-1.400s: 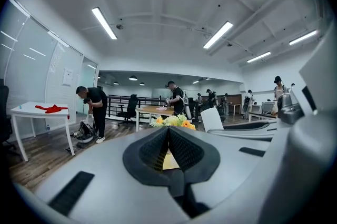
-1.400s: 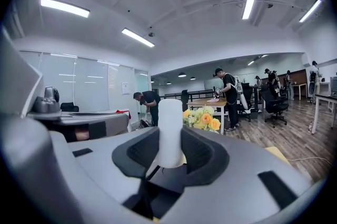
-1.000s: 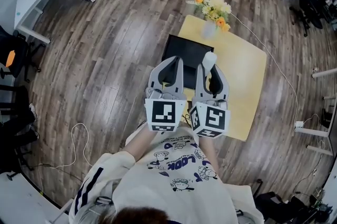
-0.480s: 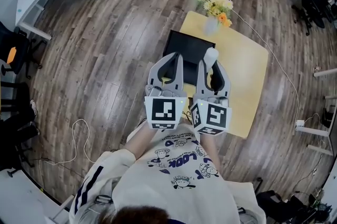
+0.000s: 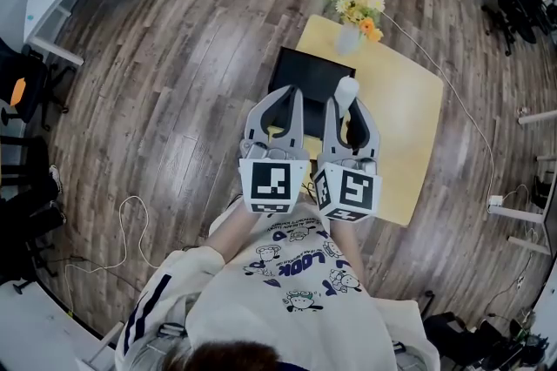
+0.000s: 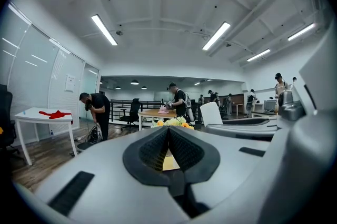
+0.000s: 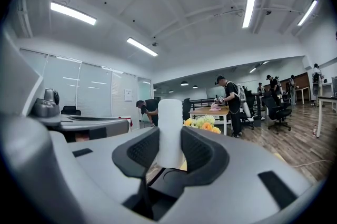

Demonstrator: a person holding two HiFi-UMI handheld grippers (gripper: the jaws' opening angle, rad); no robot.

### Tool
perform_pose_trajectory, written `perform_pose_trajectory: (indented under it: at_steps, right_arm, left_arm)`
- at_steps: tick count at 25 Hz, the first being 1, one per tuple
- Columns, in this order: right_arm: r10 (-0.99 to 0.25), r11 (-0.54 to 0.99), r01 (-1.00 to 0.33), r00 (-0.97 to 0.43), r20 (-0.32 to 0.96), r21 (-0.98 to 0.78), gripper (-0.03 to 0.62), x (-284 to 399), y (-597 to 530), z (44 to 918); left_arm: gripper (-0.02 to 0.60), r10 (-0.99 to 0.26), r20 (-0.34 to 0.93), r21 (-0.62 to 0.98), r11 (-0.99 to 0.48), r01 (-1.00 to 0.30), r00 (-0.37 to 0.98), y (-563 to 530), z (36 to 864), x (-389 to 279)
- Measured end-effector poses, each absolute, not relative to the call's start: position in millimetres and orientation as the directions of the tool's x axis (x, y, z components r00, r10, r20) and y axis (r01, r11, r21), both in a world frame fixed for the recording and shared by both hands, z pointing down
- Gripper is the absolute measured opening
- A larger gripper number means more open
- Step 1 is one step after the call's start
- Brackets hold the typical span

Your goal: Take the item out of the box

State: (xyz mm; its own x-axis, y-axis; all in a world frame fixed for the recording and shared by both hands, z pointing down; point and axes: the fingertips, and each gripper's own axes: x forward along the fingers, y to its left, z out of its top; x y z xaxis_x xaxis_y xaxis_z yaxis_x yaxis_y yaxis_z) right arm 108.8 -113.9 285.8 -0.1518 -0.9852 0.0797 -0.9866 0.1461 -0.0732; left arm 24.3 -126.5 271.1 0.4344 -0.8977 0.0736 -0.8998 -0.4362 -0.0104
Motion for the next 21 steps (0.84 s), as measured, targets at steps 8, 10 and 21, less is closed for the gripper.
perform_pose_trajectory:
  at_steps: [8,10,21]
  right_arm:
    - [-0.986,0.140,-0.988,-0.146,0.082,-0.071,0.144,107.0,-114.8,287.3]
    - [-0.986,0.139,-0.988,-0.144,0.081,-0.070,0.144,106.9,-114.0,287.0]
    - [-0.987,0.133,-0.989,-0.138,0.080,-0.065,0.144,107.1,-115.4,285.4]
  left_arm:
    - [0.014,-0.896,0.075,-0.009,-0.439,-0.899,0.437,-128.0,272.3,21.8]
    - [0.014,-0.897,0.074,-0.008,-0.438,-0.899,0.437,-127.2,272.0,21.2]
    - [0.014,-0.894,0.077,-0.007,-0.444,-0.896,0.442,-128.8,272.0,21.3]
